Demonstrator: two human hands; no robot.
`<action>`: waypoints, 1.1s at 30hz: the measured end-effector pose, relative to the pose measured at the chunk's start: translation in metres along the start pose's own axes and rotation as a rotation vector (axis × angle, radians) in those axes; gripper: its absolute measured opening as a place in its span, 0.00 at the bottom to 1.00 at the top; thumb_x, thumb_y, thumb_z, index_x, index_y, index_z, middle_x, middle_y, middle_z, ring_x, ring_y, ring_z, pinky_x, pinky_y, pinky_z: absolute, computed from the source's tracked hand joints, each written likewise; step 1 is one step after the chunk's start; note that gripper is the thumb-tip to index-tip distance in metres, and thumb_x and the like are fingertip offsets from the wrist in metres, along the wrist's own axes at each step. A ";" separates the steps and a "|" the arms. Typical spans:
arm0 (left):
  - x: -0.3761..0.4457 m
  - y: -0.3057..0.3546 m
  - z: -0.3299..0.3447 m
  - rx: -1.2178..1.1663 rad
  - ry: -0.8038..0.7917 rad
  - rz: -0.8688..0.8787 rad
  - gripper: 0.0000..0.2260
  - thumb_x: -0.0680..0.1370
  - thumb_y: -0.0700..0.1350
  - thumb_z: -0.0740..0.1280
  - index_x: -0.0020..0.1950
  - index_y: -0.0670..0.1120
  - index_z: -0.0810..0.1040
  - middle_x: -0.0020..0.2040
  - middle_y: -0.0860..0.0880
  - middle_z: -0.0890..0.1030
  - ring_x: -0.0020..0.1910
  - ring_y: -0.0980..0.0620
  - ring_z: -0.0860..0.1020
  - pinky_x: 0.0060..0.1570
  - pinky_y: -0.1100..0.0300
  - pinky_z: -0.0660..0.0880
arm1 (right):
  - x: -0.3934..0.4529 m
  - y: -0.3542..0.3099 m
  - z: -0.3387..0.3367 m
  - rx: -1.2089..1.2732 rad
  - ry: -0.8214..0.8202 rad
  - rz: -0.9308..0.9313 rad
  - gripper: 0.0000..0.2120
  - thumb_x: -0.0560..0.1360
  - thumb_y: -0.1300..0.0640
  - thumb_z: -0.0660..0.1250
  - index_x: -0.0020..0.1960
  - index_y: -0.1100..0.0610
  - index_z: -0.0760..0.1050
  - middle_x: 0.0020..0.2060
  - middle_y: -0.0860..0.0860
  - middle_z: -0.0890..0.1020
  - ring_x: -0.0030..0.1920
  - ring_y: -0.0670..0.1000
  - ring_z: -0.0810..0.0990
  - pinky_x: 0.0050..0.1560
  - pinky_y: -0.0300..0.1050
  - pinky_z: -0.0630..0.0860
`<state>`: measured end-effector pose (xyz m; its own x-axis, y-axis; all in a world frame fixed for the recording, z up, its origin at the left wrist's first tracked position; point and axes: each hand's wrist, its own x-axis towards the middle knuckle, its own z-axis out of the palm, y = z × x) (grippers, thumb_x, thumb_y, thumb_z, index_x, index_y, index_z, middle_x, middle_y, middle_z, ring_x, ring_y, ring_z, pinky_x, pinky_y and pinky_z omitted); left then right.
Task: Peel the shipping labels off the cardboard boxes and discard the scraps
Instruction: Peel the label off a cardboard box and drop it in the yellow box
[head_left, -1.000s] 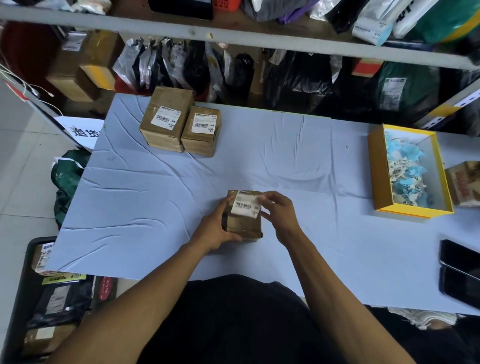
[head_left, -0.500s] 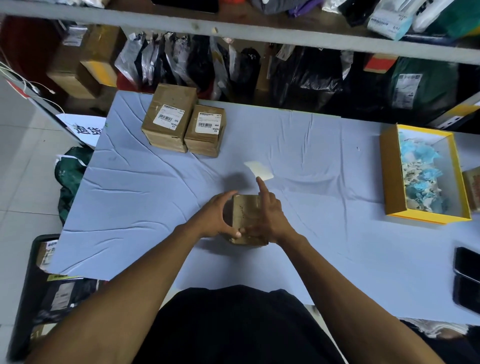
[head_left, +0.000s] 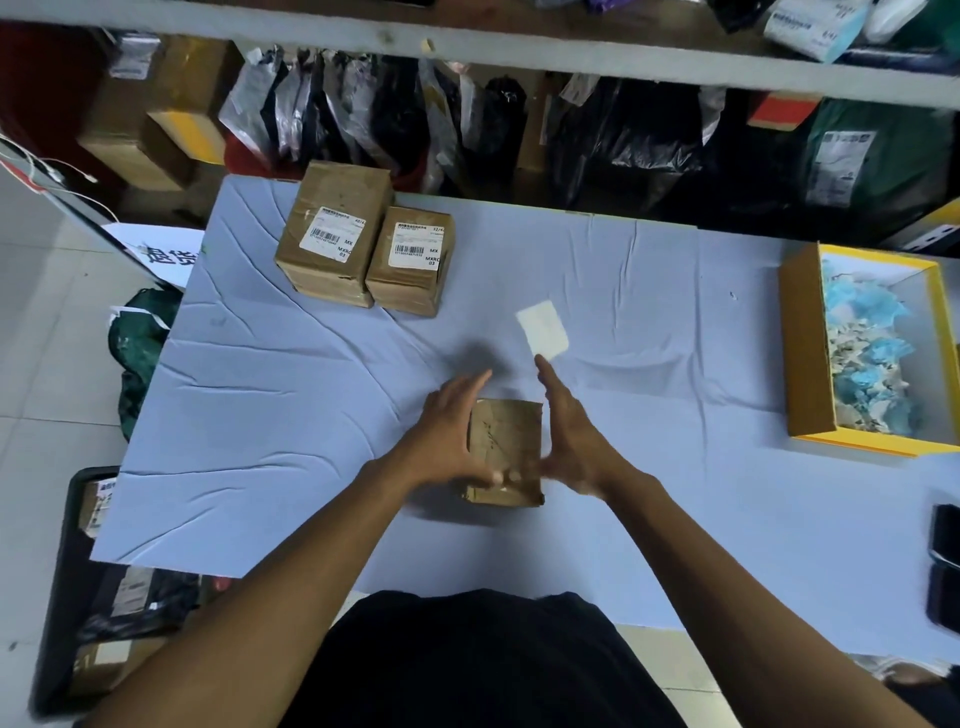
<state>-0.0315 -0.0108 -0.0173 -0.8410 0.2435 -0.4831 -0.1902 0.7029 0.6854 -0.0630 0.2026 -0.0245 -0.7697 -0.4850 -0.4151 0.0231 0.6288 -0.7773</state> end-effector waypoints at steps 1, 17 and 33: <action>-0.003 -0.001 0.002 0.083 -0.052 0.013 0.56 0.63 0.57 0.80 0.79 0.54 0.45 0.79 0.52 0.50 0.77 0.48 0.51 0.73 0.48 0.60 | -0.005 0.003 0.001 -0.045 -0.046 -0.011 0.64 0.59 0.50 0.81 0.77 0.42 0.36 0.78 0.45 0.50 0.76 0.52 0.54 0.73 0.49 0.61; 0.000 0.004 0.007 0.139 0.035 0.011 0.50 0.65 0.58 0.78 0.78 0.53 0.52 0.78 0.49 0.56 0.76 0.46 0.55 0.70 0.49 0.64 | -0.008 -0.004 0.003 0.081 0.059 -0.007 0.56 0.66 0.39 0.75 0.76 0.39 0.35 0.78 0.47 0.55 0.74 0.50 0.62 0.70 0.47 0.64; 0.004 0.007 0.006 -0.005 0.214 -0.059 0.12 0.76 0.51 0.70 0.56 0.53 0.72 0.54 0.51 0.78 0.51 0.48 0.77 0.49 0.52 0.76 | 0.011 -0.011 0.015 -0.342 0.272 0.082 0.28 0.79 0.50 0.61 0.75 0.43 0.53 0.53 0.51 0.83 0.49 0.58 0.82 0.49 0.53 0.79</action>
<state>-0.0329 -0.0008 -0.0183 -0.9166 0.0546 -0.3961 -0.2440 0.7086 0.6621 -0.0621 0.1811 -0.0276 -0.9152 -0.2759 -0.2938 -0.0860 0.8458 -0.5265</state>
